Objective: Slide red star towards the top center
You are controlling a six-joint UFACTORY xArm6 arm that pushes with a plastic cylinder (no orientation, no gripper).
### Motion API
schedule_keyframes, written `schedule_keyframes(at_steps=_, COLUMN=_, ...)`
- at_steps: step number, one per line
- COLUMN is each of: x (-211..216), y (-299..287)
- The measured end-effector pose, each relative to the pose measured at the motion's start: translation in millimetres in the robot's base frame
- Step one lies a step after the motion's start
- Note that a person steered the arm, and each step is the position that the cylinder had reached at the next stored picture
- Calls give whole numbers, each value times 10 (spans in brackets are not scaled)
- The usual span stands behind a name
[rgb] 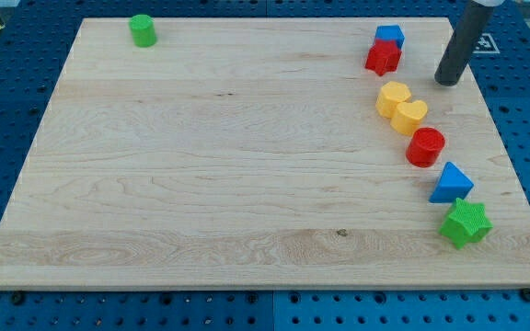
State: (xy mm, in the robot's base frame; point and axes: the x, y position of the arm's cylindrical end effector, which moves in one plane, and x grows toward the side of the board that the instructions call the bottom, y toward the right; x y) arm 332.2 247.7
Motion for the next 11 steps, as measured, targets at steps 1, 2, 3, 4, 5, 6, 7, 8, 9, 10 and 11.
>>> schedule_keyframes(at_steps=1, x=-163, y=-286)
schedule_keyframes(at_steps=2, x=-323, y=-622)
schedule_keyframes(at_steps=3, x=-381, y=-919)
schedule_keyframes(at_steps=4, x=-414, y=-1184)
schedule_keyframes(at_steps=5, x=-517, y=-1464)
schedule_keyframes(at_steps=6, x=-600, y=-1683)
schedule_keyframes(at_steps=7, x=-600, y=-1716)
schedule_keyframes(at_steps=8, x=-600, y=-1752)
schedule_keyframes(at_steps=9, x=-662, y=-2051)
schedule_keyframes(at_steps=10, x=-754, y=-2369)
schedule_keyframes(at_steps=11, x=-936, y=-2540)
